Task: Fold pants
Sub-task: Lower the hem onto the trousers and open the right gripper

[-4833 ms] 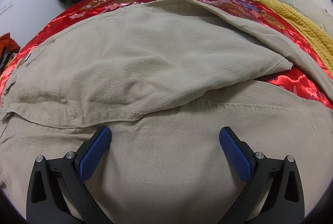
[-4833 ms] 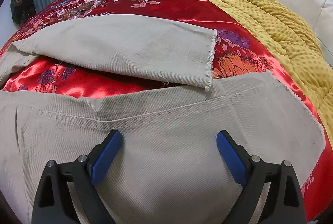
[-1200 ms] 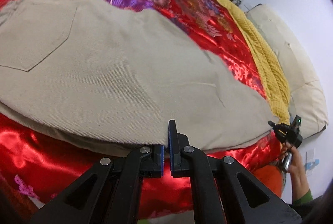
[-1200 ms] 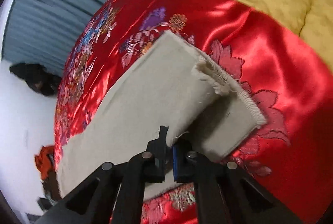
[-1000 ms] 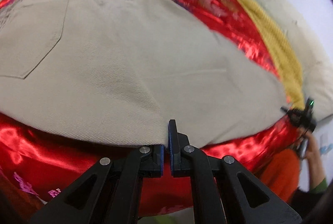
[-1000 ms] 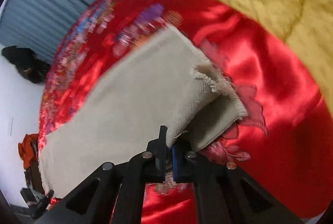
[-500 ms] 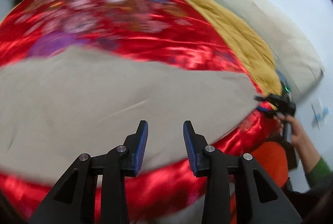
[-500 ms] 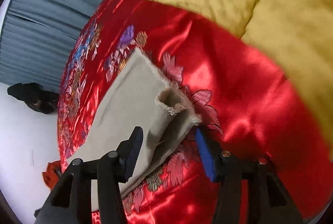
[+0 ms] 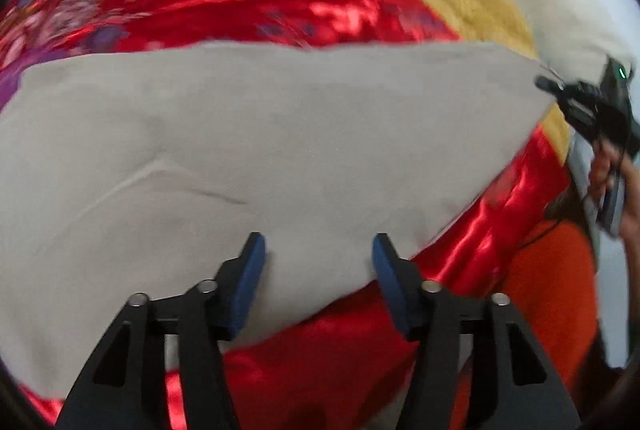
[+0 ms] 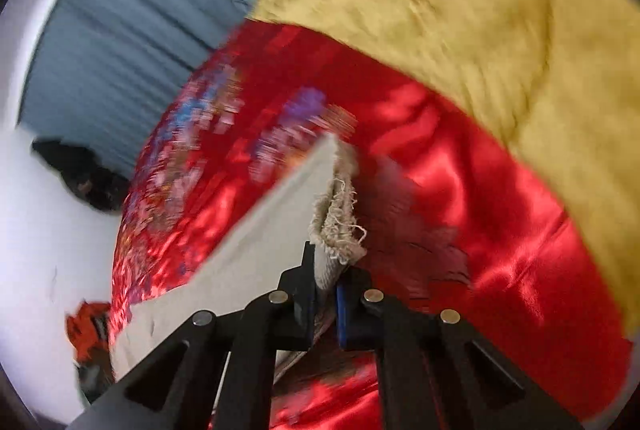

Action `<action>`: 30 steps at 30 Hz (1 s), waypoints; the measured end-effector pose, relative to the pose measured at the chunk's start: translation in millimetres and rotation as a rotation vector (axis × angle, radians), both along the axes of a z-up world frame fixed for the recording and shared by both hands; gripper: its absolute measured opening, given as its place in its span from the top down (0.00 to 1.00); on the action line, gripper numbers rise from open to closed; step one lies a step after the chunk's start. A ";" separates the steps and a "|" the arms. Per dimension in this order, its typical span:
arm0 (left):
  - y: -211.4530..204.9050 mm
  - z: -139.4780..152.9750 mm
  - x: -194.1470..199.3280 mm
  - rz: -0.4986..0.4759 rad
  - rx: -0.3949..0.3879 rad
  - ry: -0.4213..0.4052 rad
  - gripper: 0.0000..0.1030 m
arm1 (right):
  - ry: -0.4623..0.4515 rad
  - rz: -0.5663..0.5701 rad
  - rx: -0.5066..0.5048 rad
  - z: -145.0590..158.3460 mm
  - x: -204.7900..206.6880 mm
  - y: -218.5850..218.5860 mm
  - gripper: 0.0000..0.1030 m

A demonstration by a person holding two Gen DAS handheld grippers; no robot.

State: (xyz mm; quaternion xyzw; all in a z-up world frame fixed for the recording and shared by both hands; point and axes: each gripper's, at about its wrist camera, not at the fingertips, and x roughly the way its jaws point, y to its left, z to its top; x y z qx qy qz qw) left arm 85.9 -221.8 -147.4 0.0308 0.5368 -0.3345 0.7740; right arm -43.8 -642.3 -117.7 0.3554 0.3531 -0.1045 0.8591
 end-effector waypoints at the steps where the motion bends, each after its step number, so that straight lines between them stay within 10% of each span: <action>1: 10.4 5.7 -0.3 0.016 -0.008 -0.009 0.37 | -0.029 0.032 -0.044 18.1 -0.5 13.4 0.93; 11: 169.6 28.7 20.0 0.413 -0.112 -0.034 0.36 | -0.234 0.557 -0.156 106.8 57.3 248.4 0.93; 22: 266.1 16.0 13.5 0.634 -0.191 -0.034 0.36 | -0.037 0.869 -0.050 -50.8 128.5 486.9 0.84; 25: 261.3 23.6 15.5 0.623 -0.203 -0.051 0.36 | -0.013 0.926 -0.124 -64.9 116.8 506.9 0.70; 30: 208.0 49.0 24.9 0.449 -0.286 -0.121 0.36 | -0.165 0.840 0.012 1.1 93.4 422.0 0.55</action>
